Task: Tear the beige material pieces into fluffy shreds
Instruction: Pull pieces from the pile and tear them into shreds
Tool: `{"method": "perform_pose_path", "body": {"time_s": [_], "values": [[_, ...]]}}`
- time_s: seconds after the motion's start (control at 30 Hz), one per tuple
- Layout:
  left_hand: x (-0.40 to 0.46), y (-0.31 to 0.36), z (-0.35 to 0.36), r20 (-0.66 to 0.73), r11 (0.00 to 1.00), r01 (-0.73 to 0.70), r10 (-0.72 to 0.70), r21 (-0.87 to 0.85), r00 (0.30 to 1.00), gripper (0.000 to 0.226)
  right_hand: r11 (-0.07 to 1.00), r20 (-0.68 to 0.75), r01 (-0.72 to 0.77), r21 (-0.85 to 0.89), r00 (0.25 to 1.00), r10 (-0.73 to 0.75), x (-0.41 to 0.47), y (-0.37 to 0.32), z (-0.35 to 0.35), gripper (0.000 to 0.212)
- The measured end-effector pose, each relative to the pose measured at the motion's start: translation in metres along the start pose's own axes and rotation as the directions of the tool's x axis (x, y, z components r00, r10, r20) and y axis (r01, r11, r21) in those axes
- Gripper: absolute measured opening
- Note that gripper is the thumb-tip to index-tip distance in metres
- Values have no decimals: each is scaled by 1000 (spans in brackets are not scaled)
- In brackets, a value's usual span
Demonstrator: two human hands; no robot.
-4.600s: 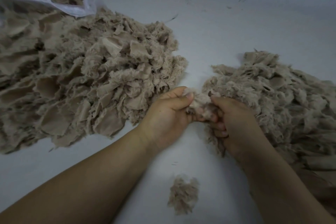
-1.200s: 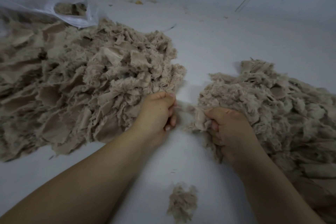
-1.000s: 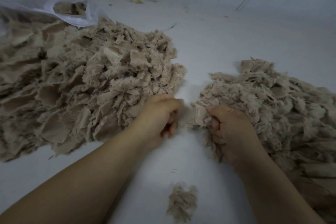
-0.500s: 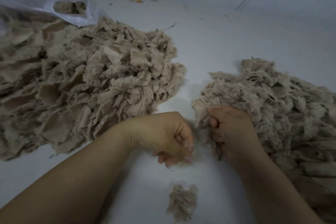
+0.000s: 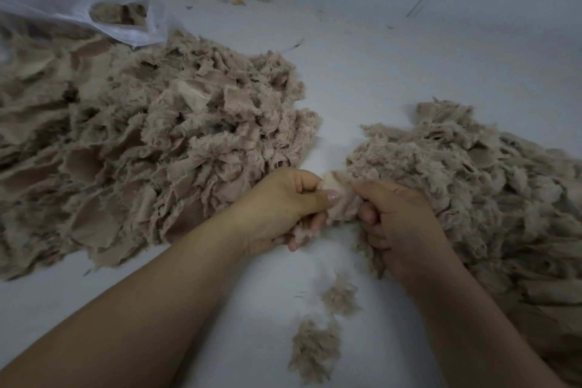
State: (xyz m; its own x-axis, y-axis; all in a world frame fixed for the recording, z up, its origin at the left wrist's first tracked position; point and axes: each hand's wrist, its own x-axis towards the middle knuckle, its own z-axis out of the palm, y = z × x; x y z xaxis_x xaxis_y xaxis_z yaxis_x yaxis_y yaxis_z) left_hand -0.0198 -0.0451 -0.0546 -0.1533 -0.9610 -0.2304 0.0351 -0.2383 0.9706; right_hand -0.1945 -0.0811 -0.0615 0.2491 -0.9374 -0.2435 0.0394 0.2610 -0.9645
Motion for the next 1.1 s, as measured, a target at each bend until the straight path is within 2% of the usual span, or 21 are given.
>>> {"method": "perform_pose_path", "body": {"time_s": [0.07,0.17,0.33,0.4,0.47,0.53,0.6,0.67,0.7,0.73,0.77,0.8,0.83,0.9,1.03,1.1], "values": [[1,-3,1,-56,995,-41,36,-89,998,26,997,23,17,-78,1000,-15,1,1,1,32],[1,-3,0,-94,972,-87,68,-220,993,25,990,18,9,-143,1000,-7,2,4,0,40],[2,-2,2,-150,957,-66,24,-283,988,20,986,-29,-50,-157,999,46,3,2,2,47],[4,-1,-1,-261,908,-132,26,-397,965,17,993,-57,-86,-86,995,81,4,1,3,44],[7,2,-8,-458,850,-317,103,-421,883,17,994,-60,-103,-40,993,100,3,-2,4,45],[10,3,-10,-565,843,-430,193,-324,803,11,994,-56,-108,-22,993,107,1,-4,4,44],[11,-1,-3,-557,917,-369,230,-150,798,9,994,-57,-108,-4,993,108,0,-6,5,44],[14,-9,7,-471,946,-252,320,203,822,13,995,-61,-102,11,993,102,-2,-7,6,40],[17,-11,12,-388,891,-193,363,411,847,12,995,-64,-96,13,993,97,-2,-7,6,37],[19,-12,18,-304,788,-125,372,604,877,15,996,-65,-84,10,994,85,-3,-8,6,36],[20,-11,22,-246,647,-54,364,760,898,23,998,-64,-64,8,996,65,-4,-8,7,37],[22,-10,25,-220,543,-15,365,840,905,26,999,-58,-40,8,997,41,-5,-7,7,37],[23,-7,28,-207,503,-24,398,864,894,19,1000,-50,-17,7,999,17,-5,-7,8,35],[24,-8,28,-181,517,-103,470,850,864,8,1000,-42,8,-4,999,-8,-5,-6,8,25],[25,-17,24,-197,651,-292,570,701,798,16,998,-58,-29,-61,998,25,0,-5,7,17],[23,-16,24,-198,682,-362,597,636,778,8,995,-63,-46,-88,997,40,2,-4,6,17]]}}
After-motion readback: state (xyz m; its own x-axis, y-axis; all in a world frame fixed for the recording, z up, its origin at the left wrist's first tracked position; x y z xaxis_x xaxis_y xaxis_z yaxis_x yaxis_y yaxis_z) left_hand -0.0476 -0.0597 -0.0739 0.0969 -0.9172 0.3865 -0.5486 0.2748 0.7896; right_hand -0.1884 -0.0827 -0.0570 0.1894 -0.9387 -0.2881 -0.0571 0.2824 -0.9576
